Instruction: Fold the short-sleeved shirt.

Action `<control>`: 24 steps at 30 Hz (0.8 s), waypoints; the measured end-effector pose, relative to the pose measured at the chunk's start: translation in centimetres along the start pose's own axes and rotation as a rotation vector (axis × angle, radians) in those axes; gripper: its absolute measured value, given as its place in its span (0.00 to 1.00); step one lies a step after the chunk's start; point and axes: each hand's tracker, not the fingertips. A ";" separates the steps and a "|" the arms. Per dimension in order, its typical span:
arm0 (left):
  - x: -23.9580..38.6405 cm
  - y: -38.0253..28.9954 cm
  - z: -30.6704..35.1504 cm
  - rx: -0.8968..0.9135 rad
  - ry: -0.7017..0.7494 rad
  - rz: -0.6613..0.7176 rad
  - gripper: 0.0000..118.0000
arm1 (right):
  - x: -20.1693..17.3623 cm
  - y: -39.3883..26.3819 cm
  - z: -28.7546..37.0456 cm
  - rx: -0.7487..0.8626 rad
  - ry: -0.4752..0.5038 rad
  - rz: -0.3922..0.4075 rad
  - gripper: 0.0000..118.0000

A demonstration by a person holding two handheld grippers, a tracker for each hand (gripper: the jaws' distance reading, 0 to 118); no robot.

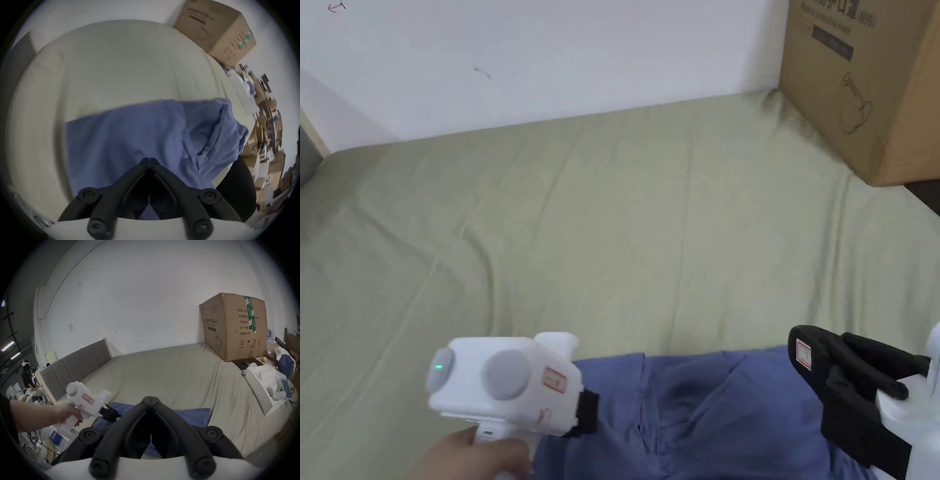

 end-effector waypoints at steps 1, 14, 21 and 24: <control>1.3 0.1 -1.0 -0.018 0.011 -0.014 0.00 | 0.0 0.1 0.1 -0.003 -0.003 -0.002 0.00; 8.7 -1.7 1.6 -0.013 -0.576 -0.037 0.00 | -0.3 0.4 0.9 0.009 -0.010 -0.011 0.00; 0.2 -1.5 8.5 0.209 -0.495 0.176 0.00 | -0.1 1.2 1.1 0.025 -0.009 0.001 0.00; -6.8 -2.0 10.0 0.233 -0.395 0.305 0.19 | -0.1 1.3 0.7 0.022 -0.012 0.006 0.00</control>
